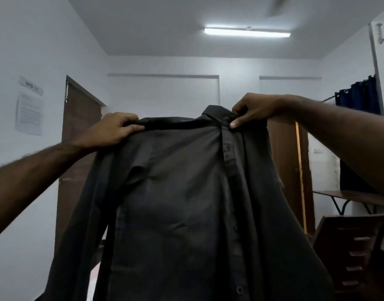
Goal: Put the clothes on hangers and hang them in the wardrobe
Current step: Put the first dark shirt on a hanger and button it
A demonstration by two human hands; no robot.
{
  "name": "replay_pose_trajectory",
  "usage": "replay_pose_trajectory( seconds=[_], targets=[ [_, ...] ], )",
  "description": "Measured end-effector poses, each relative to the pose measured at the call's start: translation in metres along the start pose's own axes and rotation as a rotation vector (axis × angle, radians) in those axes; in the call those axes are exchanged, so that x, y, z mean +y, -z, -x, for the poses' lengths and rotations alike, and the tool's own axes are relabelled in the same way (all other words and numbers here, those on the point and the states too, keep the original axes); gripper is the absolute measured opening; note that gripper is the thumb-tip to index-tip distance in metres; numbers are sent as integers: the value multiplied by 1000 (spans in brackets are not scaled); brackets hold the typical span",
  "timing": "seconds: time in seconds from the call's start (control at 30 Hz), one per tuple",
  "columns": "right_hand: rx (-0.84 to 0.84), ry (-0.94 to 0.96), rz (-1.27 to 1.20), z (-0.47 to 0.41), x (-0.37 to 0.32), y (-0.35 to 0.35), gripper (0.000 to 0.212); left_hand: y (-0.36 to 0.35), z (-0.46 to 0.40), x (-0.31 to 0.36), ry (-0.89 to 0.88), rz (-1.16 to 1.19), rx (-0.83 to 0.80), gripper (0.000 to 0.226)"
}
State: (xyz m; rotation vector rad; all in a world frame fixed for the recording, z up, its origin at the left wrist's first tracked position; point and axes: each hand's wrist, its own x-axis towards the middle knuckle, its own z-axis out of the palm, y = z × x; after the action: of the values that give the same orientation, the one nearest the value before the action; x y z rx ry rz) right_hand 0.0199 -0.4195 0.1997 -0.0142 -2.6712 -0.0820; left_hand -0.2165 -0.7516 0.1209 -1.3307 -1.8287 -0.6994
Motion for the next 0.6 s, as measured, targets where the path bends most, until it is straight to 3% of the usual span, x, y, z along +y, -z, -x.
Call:
replay_pose_trajectory(
  seconds=[0.2,0.27,0.47,0.6],
  targets=[
    [-116,-89,5,-56,41,-87,50,-91,9,-59,28,-83,-111,20],
    [-148,-107,-12,-82,61,-129,42,-132,17,-86,-19,-174,-187,6],
    [-352,-152,-19,-164,127,-324,31,-271,61,-164,-60,-374,-432,30],
    [-453,-209,77,-204,160,-472,43,-378,99,-219,-166,-637,-676,35]
  ],
)
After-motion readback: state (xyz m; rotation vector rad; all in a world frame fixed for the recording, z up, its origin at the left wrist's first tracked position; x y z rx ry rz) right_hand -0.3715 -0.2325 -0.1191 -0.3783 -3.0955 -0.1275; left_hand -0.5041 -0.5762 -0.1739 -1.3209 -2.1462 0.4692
